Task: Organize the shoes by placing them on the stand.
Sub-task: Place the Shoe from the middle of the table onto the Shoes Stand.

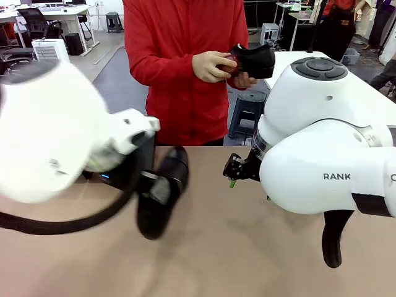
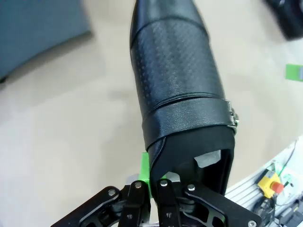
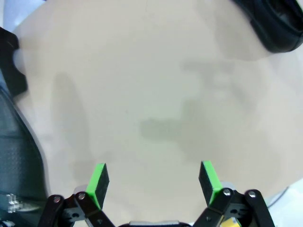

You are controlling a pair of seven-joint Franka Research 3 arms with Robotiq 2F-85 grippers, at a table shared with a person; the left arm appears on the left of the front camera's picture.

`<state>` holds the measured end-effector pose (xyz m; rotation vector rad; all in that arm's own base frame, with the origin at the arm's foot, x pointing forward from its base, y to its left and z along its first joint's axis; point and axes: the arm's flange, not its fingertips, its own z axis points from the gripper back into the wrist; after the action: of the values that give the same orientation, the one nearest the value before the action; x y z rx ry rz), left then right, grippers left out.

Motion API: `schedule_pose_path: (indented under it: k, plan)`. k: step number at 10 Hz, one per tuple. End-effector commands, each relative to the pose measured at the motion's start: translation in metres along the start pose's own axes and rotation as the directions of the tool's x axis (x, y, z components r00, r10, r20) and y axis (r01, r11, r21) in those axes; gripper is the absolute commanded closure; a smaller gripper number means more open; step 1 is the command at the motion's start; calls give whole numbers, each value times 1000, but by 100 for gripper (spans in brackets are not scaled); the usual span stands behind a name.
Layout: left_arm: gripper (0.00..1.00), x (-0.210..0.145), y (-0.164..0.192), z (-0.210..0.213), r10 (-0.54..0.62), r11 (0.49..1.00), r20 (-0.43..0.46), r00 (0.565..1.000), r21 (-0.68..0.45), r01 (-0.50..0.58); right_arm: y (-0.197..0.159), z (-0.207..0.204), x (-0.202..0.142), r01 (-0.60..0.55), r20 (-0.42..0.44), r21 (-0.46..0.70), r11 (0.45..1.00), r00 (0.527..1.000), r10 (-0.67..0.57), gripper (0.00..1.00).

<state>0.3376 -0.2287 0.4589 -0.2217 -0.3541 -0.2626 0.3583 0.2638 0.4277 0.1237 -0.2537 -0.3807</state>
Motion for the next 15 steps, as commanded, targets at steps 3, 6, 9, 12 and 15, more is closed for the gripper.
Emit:
schedule_pose_path:
  k: [3,6,9,12,15]
  plan:
    - [100,33,106,47,-48,992,155,987,125,29,1,1,2,-9,-6,7,1000,1000,9,0]
    - [100,63,171,47,-38,971,165,986,239,-2,1,1,2,-9,-6,7,1000,1000,9,0]
    - [100,82,241,39,106,961,253,962,221,-164,1,1,2,-9,-6,7,1000,1000,9,0]
    - [100,99,274,20,172,952,286,943,200,-234,1,1,2,-9,-6,7,1000,1000,9,0]
    - [100,117,290,1,222,937,310,925,196,-290,1,1,2,-9,-6,7,1000,1000,9,0]
